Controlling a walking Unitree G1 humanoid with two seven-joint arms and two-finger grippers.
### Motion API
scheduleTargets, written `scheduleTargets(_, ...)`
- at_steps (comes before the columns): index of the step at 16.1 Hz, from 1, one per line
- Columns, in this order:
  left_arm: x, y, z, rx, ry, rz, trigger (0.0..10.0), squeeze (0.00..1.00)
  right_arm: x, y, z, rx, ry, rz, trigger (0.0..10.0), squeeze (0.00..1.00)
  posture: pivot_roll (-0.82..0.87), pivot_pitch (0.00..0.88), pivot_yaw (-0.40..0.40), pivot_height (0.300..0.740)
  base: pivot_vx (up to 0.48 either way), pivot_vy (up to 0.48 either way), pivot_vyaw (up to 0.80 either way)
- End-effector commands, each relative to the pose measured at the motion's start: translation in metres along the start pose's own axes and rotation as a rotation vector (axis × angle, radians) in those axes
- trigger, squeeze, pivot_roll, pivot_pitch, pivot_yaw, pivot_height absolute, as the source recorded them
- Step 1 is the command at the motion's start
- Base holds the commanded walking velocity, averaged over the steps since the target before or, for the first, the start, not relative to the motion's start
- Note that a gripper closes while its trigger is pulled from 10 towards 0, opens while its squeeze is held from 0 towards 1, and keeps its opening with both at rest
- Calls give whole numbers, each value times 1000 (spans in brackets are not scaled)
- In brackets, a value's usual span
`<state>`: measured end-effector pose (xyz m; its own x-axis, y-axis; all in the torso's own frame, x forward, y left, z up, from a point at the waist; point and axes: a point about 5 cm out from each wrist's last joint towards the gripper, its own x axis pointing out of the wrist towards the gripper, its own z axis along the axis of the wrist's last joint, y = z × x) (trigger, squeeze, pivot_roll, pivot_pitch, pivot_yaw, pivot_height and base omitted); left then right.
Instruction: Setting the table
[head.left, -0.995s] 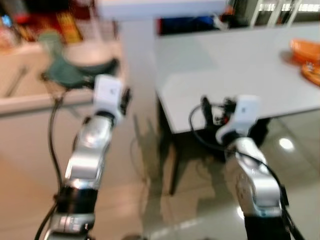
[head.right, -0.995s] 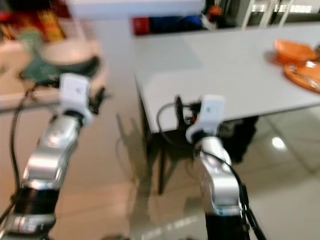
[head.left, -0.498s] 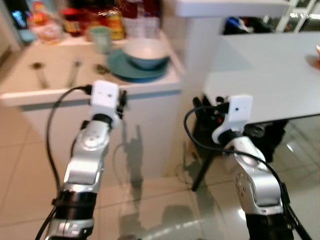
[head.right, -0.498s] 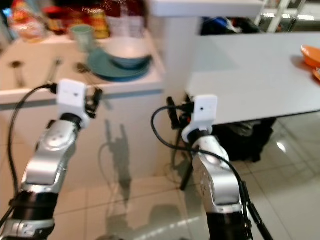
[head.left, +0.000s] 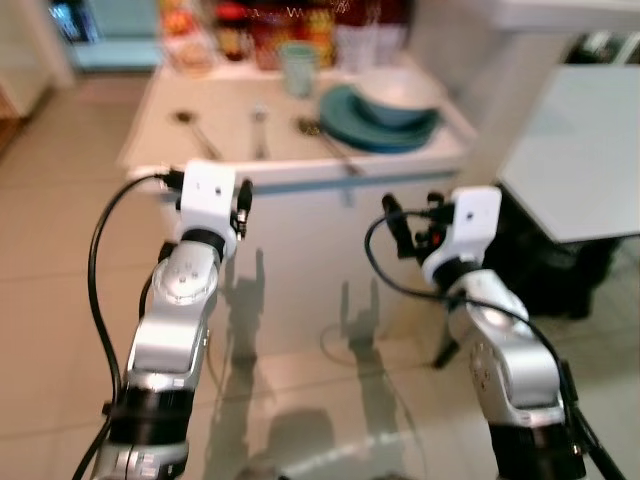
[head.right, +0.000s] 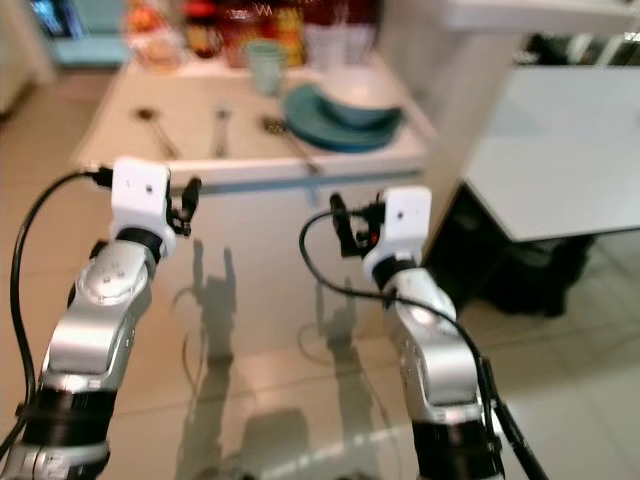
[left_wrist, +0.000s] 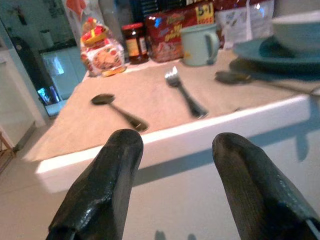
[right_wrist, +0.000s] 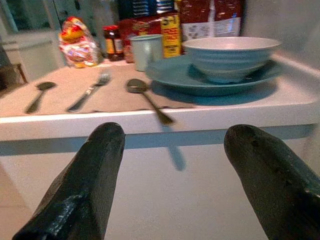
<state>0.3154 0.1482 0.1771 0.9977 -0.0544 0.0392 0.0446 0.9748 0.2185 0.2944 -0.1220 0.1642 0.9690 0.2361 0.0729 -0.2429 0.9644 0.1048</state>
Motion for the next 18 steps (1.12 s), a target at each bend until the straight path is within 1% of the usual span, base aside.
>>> scheduleTargets(1,-1,-10,5,1,-15,-35,10000,0,-4,-10,-1,7,9,-41,10000,0,97,31,-24,740,0,480,0)
scheduleTargets(3,0,-9,8,-4,-23,-27,10000,0,-3,-10,0,4,9,-46,10000,0,102,45,-18,740,0,480,0)
scheduleTargets(4,-2,-11,12,13,-62,-51,10000,0,-3,-10,-2,-11,11,-49,10000,0,101,41,-18,740,0,0,0)
scheduleTargets(5,-3,-13,14,6,-75,-68,10000,0,-3,-9,-1,2,10,-42,10000,0,99,45,-16,740,0,0,0)
scheduleTargets(6,-3,-15,14,-5,-63,-79,10000,0,-5,-8,0,20,9,-30,10000,0,98,47,-15,740,0,0,0)
scheduleTargets(7,-3,-15,13,3,-56,-78,10000,0,-6,-8,0,20,10,-30,10000,0,97,51,-15,740,0,0,0)
scheduleTargets(9,-5,-18,13,-18,-69,-102,10000,0,-7,-10,-1,19,14,-39,10000,0,97,54,-18,740,0,0,0)
scheduleTargets(11,-7,-18,15,-21,-79,-112,10000,0,-7,-10,1,31,6,-33,10000,0,104,56,-22,740,247,0,0)
scheduleTargets(13,-7,-14,16,-22,-83,-104,10000,0,-7,-7,2,1,17,14,10000,0,106,56,-25,740,311,0,0)
scheduleTargets(16,-7,-12,17,-19,-86,-95,10000,0,-4,-6,6,-22,7,40,10000,0,107,52,-34,740,311,0,0)
scheduleTargets(18,-8,-11,16,-26,-85,-90,10000,0,-3,-4,8,-34,6,59,10000,0,103,46,-29,740,317,0,800)
